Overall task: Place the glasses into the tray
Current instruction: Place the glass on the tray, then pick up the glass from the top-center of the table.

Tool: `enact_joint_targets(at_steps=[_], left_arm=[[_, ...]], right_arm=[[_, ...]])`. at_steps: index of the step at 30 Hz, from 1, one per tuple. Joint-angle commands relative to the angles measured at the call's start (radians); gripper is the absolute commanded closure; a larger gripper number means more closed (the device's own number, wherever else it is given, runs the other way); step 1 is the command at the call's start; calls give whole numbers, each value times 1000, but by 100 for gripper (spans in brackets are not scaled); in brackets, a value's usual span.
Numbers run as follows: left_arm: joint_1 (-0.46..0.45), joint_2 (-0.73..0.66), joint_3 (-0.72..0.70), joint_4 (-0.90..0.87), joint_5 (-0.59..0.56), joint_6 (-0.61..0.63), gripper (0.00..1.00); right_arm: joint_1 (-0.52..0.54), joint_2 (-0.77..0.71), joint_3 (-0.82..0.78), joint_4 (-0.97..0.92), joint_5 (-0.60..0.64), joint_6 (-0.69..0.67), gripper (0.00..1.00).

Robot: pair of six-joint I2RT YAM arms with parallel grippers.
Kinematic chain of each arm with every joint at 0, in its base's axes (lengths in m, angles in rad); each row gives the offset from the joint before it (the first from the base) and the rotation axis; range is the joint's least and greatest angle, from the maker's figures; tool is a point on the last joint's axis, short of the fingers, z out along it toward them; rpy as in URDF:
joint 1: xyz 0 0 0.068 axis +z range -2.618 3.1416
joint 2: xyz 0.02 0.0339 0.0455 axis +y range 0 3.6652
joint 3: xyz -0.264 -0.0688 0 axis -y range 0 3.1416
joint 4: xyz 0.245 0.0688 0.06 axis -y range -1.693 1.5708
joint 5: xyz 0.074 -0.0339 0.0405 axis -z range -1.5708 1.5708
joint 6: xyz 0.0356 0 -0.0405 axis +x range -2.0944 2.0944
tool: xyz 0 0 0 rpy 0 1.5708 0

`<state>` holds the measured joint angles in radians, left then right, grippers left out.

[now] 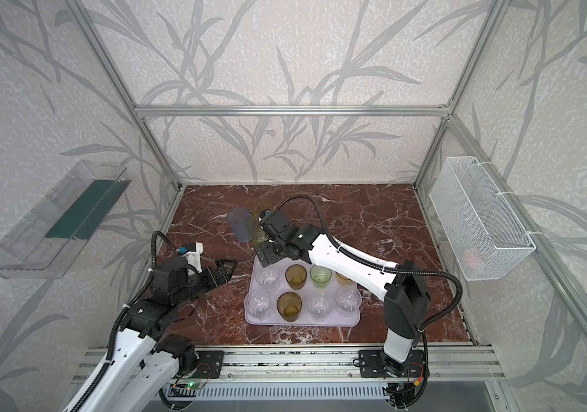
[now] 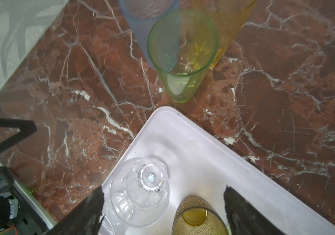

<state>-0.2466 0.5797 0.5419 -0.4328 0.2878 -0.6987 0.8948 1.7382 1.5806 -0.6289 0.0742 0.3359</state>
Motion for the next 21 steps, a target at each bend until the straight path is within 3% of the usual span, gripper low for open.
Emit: enact_joint_targets(at_steps=[1, 9, 16, 21], left_arm=[[4, -14, 47, 11, -34, 13, 1], [4, 19, 51, 96, -51, 20, 1], [4, 89, 56, 129, -28, 42, 1], [6, 108, 53, 145, -23, 47, 1]], right_arm=[[-46, -2, 66, 7, -69, -9, 8], [-165, 41, 171, 8, -152, 8, 8], [-217, 145, 293, -13, -122, -12, 8], [-235, 285, 473, -105, -50, -49, 9]])
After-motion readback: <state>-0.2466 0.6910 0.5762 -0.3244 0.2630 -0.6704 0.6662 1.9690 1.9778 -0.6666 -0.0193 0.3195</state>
